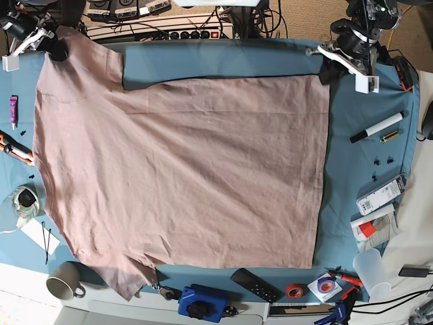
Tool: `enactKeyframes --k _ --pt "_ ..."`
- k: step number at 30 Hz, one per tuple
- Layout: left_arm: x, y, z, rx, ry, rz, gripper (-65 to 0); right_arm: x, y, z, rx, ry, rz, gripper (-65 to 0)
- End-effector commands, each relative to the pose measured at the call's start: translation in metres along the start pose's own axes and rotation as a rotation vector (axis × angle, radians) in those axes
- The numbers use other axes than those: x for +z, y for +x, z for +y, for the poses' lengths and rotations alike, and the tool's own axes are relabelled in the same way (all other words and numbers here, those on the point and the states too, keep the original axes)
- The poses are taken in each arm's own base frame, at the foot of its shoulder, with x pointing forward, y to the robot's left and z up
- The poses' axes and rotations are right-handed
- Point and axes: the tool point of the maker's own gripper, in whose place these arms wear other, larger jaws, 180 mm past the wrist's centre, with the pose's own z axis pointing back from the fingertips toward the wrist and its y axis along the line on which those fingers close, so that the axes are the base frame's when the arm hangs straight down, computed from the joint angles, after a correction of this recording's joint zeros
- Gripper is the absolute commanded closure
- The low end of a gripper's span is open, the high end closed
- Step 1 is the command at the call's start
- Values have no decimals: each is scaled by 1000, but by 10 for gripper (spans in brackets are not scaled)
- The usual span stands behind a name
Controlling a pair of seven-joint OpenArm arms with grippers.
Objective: Fold the T-shirt properly
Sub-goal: 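Grasp the shirt's shoulder corners with both grippers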
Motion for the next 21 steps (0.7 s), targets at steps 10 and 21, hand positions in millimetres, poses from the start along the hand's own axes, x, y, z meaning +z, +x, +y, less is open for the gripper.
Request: enactKeyframes --k 10,21 --pt "-1 30 -4 -3 -20 -135 -246 5 11 1 29 -5 -20 0" --pt "-40 -19 33 90 3 72 -246 5 11 1 29 -5 -18 0"
